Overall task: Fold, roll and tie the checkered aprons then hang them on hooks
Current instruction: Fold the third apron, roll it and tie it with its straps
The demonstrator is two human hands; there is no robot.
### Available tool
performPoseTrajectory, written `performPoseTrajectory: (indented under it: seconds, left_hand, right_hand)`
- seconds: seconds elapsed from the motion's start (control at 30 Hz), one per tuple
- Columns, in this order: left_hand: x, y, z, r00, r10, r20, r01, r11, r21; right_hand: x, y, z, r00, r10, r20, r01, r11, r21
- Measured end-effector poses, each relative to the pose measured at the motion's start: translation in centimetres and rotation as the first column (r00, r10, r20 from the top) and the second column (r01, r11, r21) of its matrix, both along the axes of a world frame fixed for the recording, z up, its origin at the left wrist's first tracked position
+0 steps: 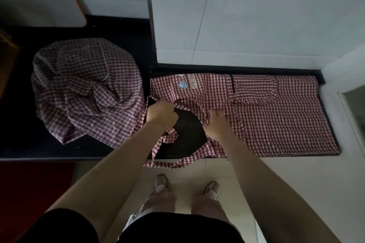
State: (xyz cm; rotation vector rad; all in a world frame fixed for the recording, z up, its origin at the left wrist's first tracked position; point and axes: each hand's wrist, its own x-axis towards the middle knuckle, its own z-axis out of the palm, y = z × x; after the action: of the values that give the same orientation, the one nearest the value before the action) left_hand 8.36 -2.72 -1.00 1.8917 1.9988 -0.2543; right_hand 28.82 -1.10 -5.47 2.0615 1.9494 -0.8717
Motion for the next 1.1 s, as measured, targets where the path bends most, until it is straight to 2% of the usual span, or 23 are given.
performPoseTrajectory:
  seconds: [0.03,0.07,0.13,0.17,0.23,0.33,0.43,0.5,0.53,0.57,0.6,0.63,0.67,0.7,0.73,0.77,0.8,0.87,0.97,1.03,1.1]
  left_hand:
    - [0.4,-0.3,-0.7,0.998,-0.047,0.032,0.045,0.997,0.066]
    - [0.6,-0.6,-1.3,0.994,-0.107,0.029,0.105,0.993,0.057]
    - [0.4,-1.0,-2.6,0.989,-0.141,-0.041,0.139,0.989,-0.050]
    - [0.0,-1.1,-3.1,0.990,-0.113,-0.088,0.107,0.992,-0.068]
    - [-1.1,-1.2,-3.8,0.984,-0.013,-0.178,0.012,1.000,-0.007]
    - [-3.1,-0.7,-3.9,0.944,0.216,-0.250,-0.226,0.974,-0.013]
    - [-4.2,0.1,-3.6,0.883,0.452,-0.129,-0.452,0.891,0.025]
    - [-3.9,0.6,-3.3,0.834,0.550,0.036,-0.549,0.823,0.144]
    - [-3.4,0.8,-3.1,0.804,0.577,0.147,-0.594,0.791,0.146]
    - [-2.9,1.1,-2.9,0.737,0.619,0.272,-0.655,0.753,0.061]
    - [-2.2,1.7,-2.9,0.600,0.688,0.409,-0.719,0.687,-0.102]
    - [-1.5,2.0,-3.0,0.369,0.768,0.524,-0.757,0.575,-0.309]
    - [-0.9,2.5,-2.9,0.104,0.817,0.567,-0.736,0.446,-0.509]
    - [-0.4,2.9,-2.8,-0.112,0.831,0.545,-0.670,0.342,-0.659]
    - [-0.1,3.2,-2.8,-0.262,0.818,0.513,-0.601,0.277,-0.749]
    - [0.3,3.6,-3.1,-0.344,0.799,0.493,-0.554,0.251,-0.794]
    - [0.6,3.8,-3.2,-0.386,0.784,0.486,-0.529,0.244,-0.813]
    - [1.1,4.4,-3.5,-0.354,0.791,0.500,-0.535,0.267,-0.802]
    - [1.3,5.6,-3.3,-0.207,0.775,0.597,-0.614,0.372,-0.696]
    - [1.1,6.6,-3.0,-0.053,0.713,0.699,-0.695,0.477,-0.539]
    - [0.6,7.1,-3.2,0.030,0.657,0.753,-0.747,0.516,-0.420]
  right_hand:
    - [-0.1,0.1,0.1,1.000,0.011,0.005,-0.011,1.000,0.003]
    - [-0.2,0.2,0.2,1.000,0.017,0.006,-0.017,1.000,0.000]
    - [-0.2,0.4,0.3,1.000,0.020,0.005,-0.020,1.000,-0.003]
    - [-0.2,0.5,0.3,1.000,0.018,0.008,-0.018,1.000,-0.001]
    - [-0.2,0.8,0.3,1.000,0.009,0.030,-0.010,1.000,0.008]
    - [-0.6,1.5,0.4,0.996,0.012,0.085,-0.014,1.000,0.020]
    - [-1.3,2.0,0.6,0.989,0.051,0.136,-0.062,0.995,0.081]
    - [-1.8,2.3,0.4,0.986,0.075,0.151,-0.097,0.984,0.147]
    - [-2.0,2.3,0.3,0.984,0.079,0.161,-0.107,0.980,0.170]
    - [-2.1,2.3,0.2,0.981,0.082,0.175,-0.114,0.976,0.186]
    - [-2.2,2.3,0.1,0.978,0.078,0.192,-0.116,0.974,0.195]
    - [-2.2,2.2,0.1,0.975,0.076,0.209,-0.119,0.972,0.201]
    - [-2.2,2.3,0.1,0.972,0.067,0.224,-0.113,0.973,0.201]
    - [-2.1,2.3,0.1,0.971,0.058,0.233,-0.105,0.976,0.192]
    - [-2.0,2.1,0.2,0.970,0.051,0.238,-0.094,0.980,0.173]
    - [-1.8,2.1,0.3,0.970,0.043,0.240,-0.080,0.985,0.150]
    - [-1.7,2.1,0.4,0.970,0.040,0.238,-0.071,0.990,0.122]
    - [-1.4,2.1,0.5,0.970,0.042,0.238,-0.058,0.997,0.058]
    - [-0.7,2.5,1.5,0.975,-0.058,0.214,0.055,0.998,0.023]
    - [-0.5,2.7,2.4,0.979,-0.152,0.137,0.138,0.985,0.102]
    - [-1.1,2.5,2.9,0.984,-0.159,0.085,0.141,0.972,0.187]
